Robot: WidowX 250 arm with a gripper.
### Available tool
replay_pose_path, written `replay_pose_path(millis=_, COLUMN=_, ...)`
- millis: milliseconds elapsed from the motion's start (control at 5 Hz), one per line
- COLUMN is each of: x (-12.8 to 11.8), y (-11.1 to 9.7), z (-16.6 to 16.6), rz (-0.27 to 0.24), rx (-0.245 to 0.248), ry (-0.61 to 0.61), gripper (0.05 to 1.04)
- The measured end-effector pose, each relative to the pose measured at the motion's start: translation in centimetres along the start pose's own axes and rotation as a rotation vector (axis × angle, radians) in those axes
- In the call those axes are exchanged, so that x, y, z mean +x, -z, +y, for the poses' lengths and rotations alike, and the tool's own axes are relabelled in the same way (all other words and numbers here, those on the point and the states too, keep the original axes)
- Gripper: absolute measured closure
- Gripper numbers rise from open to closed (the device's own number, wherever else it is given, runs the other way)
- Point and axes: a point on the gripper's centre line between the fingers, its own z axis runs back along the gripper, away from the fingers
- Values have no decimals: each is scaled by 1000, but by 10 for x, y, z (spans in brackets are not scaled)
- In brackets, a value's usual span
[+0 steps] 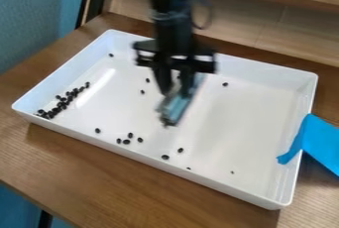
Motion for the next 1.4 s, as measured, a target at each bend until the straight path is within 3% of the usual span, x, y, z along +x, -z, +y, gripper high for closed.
replay_pose_path(millis=200, x=2, y=13, z=-21, rz=17, rx=21, ry=-21, gripper=736)
replay_pose_path(millis=600, x=-7, y=41, z=-45, rz=-14, rx=57, ry=-14, gripper=736)
replay_pose_path(millis=1000, x=-18, y=61, z=-37, rz=-14, rx=70, ry=-20, gripper=737)
replay_pose_path(millis=1400, x=-22, y=60, z=-12, rz=-12, rx=70, ry=-36, gripper=736)
